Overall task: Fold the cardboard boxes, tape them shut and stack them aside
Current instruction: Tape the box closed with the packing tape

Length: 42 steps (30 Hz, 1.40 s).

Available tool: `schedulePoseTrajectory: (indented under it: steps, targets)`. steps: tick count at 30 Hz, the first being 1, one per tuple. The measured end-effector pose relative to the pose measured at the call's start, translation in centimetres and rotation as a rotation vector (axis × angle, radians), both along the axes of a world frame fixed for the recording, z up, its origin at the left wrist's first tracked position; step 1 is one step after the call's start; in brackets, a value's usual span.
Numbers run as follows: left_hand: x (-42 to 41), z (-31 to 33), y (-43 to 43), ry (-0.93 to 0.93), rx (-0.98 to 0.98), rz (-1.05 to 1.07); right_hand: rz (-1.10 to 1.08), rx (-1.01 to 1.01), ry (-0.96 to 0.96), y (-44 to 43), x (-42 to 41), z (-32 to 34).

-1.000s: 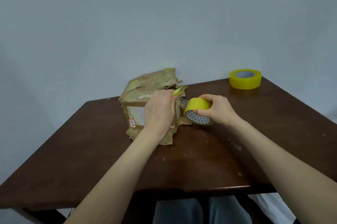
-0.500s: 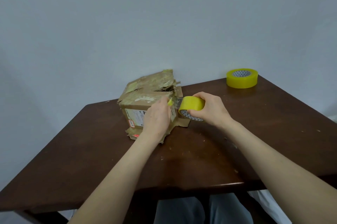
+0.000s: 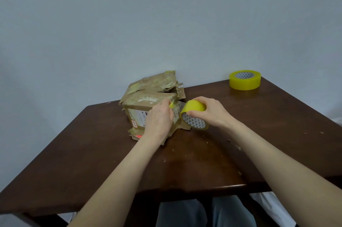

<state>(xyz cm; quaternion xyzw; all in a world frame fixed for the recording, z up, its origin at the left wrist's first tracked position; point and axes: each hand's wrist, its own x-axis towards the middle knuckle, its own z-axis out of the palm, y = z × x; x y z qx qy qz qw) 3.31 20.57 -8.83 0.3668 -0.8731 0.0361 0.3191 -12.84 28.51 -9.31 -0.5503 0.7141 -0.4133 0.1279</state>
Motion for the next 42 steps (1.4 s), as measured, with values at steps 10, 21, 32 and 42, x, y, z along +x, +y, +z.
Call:
schedulePoseTrajectory:
  steps: [10, 21, 32, 42]
  targets:
    - [0.0, -0.1, 0.0, -0.013, 0.009, 0.003, 0.040, 0.075, -0.098, -0.8, 0.4, 0.2]
    - [0.2, -0.1, 0.0, -0.006, 0.011, -0.014, -0.061, 0.121, -0.056, -1.9, 0.6, 0.7]
    - [0.1, -0.1, 0.0, -0.015, 0.010, 0.001, -0.169, 0.109, 0.065, -1.9, 1.3, 0.7]
    - [-0.2, 0.3, -0.1, -0.073, 0.027, 0.016, -0.149, 0.170, 0.036, -1.7, 1.8, 0.6]
